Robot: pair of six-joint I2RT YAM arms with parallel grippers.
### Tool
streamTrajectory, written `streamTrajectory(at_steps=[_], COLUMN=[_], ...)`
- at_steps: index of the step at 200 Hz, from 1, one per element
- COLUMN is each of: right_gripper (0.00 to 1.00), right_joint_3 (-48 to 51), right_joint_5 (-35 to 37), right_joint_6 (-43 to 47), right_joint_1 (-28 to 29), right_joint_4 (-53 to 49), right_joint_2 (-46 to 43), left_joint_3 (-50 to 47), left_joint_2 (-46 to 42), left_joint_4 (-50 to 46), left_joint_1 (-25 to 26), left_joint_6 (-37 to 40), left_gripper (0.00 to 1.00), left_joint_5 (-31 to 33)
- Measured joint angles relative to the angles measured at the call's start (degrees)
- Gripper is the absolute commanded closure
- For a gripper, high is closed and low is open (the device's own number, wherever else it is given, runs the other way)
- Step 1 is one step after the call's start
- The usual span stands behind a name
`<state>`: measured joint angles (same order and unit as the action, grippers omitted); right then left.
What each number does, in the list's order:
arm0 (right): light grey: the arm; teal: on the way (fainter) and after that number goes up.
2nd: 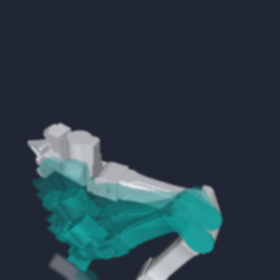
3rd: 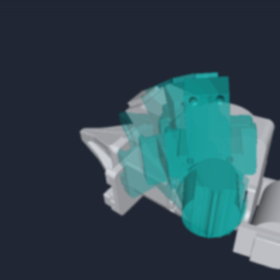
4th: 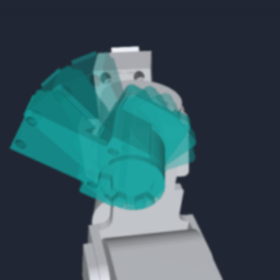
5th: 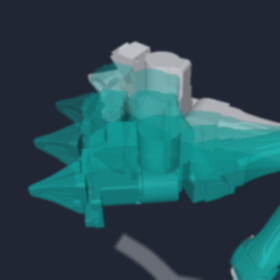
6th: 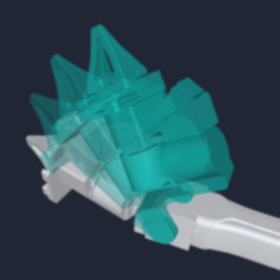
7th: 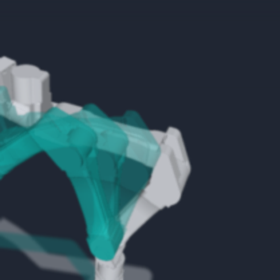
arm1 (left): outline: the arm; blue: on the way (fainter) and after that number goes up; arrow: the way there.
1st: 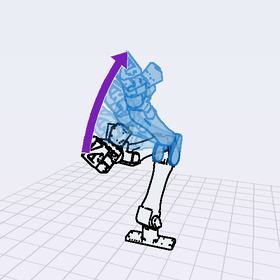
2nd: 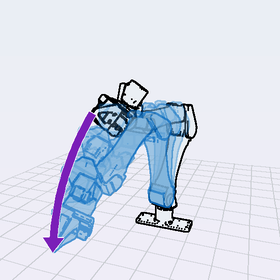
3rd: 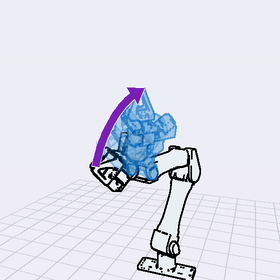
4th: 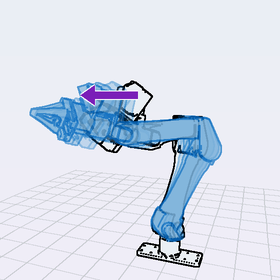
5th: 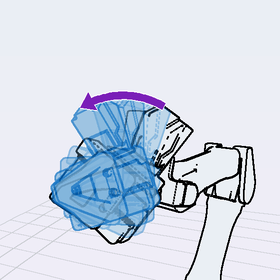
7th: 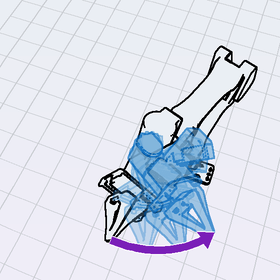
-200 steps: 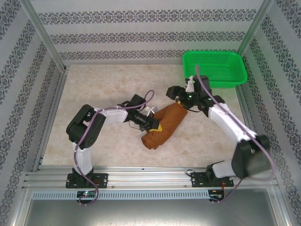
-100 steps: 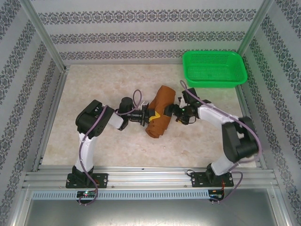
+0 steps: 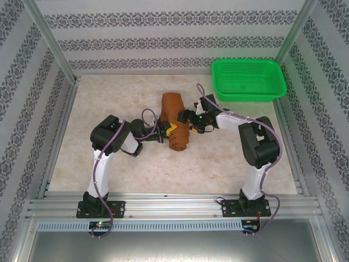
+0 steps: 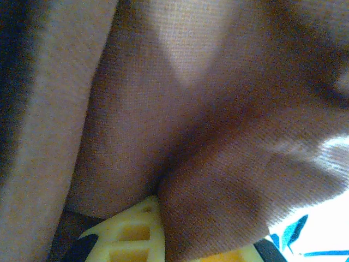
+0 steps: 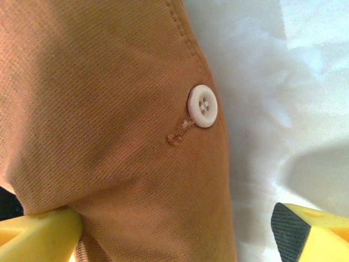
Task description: Roll up the long pants
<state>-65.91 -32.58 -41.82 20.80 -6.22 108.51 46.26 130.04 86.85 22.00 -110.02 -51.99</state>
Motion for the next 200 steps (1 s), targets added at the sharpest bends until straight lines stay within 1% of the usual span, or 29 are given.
streamTrajectory(at_steps=[39,67,85,96,100,103,109,110,112,115,117,131,146,150,160,166,170,175,176,181,182,184,186,187,188,189,192,194,200], right_gripper=[0.06,0.06,0.07,0.12,0.15,0.23,0.57,0.60,0.72,0.94,1.00,1.00,1.00,1.00,1.00,1.00,1.00,1.00,1.00,1.00,1.00,1.00,1.00,1.00,1.00,1.00,1.00,1.00,1.00], right_joint_3=[-2.7,-5.1,-7.9,-11.2,-12.4,-13.4,-15.1,-15.3,-16.0,-16.8,-17.5,-21.3,-22.6,-22.5,-21.0,-19.4,-18.3,-16.9,-16.5,-15.2,-15.0,-14.5,-14.2,-13.9,-13.8,-13.6,-13.1,-12.9,-12.6], right_joint_5=[-1.9,-6.1,-9.4,-11.7,-12.5,-13.2,-14.7,-15.0,-15.6,-16.1,-16.7,-20.6,-23.5,-23.8,-23.7,-22.9,-22.2,-21.1,-20.7,-19.1,-18.9,-17.8,-17.0,-16.5,-16.3,-16.0,-14.2,-13.5,-10.3], right_joint_6=[0.0,0.0,0.0,0.1,0.0,0.0,0.0,0.0,-0.1,-0.2,-0.4,-1.9,-3.5,-3.9,-4.4,-4.3,-4.2,-4.1,-3.8,-3.2,-3.1,-2.6,-2.5,-2.2,-2.1,-1.9,-1.2,-1.0,0.3], right_joint_1=[1.1,1.1,1.1,1.2,1.4,1.4,1.4,1.4,1.4,1.4,1.4,1.4,1.1,1.0,0.8,0.7,0.7,0.7,0.7,0.7,0.7,0.7,0.7,0.7,0.7,0.7,0.8,0.9,1.0], right_joint_4=[-0.1,0.0,0.0,-0.4,-0.6,-0.6,-0.5,-0.5,-0.4,-0.4,-0.3,1.6,4.7,5.3,7.1,8.0,8.3,8.2,8.0,7.0,6.9,5.9,5.5,5.1,4.8,4.6,2.9,2.4,-0.8], right_joint_2=[2.1,4.6,7.4,10.2,11.3,12.2,14.1,14.4,15.1,15.9,16.7,21.4,23.8,23.8,23.2,22.2,21.2,20.0,19.4,17.8,17.5,16.5,15.9,15.4,15.1,14.8,13.1,12.5,9.9], left_joint_3=[-1.4,-2.3,-2.8,-2.8,-2.9,-2.9,-2.9,-2.9,-3.0,-3.0,-3.1,-3.5,-3.7,-3.7,-3.7,-3.8,-3.8,-3.9,-3.9,-3.7,-3.5,-3.1,-2.7,-2.2,-2.0,-1.8,-0.4,0.3,3.7], left_joint_2=[0.6,0.6,0.6,0.6,0.6,0.6,0.6,0.6,0.6,0.7,0.7,0.8,0.9,0.8,0.2,-1.2,-2.8,-5.4,-6.7,-9.9,-11.3,-13.6,-14.7,-16.0,-16.7,-17.5,-20.7,-22.0,-27.2], left_joint_4=[3.0,4.0,4.1,4.2,4.2,4.2,4.2,4.2,4.2,4.2,4.2,4.5,4.8,4.7,3.7,0.9,-1.6,-7.3,-9.5,-17.1,-19.8,-24.8,-28.2,-31.5,-33.0,-34.4,-41.9,-45.4,-57.7], left_joint_1=[-0.2,-0.8,-1.0,-1.1,-1.1,-1.2,-1.5,-1.6,-1.8,-2.0,-2.1,-3.3,-4.4,-4.5,-4.7,-4.8,-4.8,-4.8,-4.8,-4.6,-4.5,-4.3,-4.2,-4.0,-3.9,-3.8,-3.2,-2.9,-1.3], left_joint_6=[0.1,0.4,0.5,0.7,0.7,0.7,0.8,0.8,0.8,0.9,0.9,1.5,2.6,3.1,5.2,8.2,11.1,13.9,16.6,20.3,22.8,26.3,27.4,28.9,30.0,31.1,36.1,37.6,44.9], left_gripper=[1.00,1.00,1.00,1.00,1.00,1.00,1.00,1.00,1.00,1.00,1.00,1.00,0.98,0.96,0.85,0.77,0.73,0.70,0.69,0.66,0.65,0.62,0.60,0.57,0.57,0.55,0.49,0.46,0.41], left_joint_5=[1.2,1.1,1.3,1.3,1.6,1.9,2.3,2.4,2.6,2.8,3.0,3.9,4.1,4.0,3.3,2.7,2.1,1.4,1.3,1.0,1.3,1.8,2.3,2.6,2.9,3.1,5.2,6.3,11.5])
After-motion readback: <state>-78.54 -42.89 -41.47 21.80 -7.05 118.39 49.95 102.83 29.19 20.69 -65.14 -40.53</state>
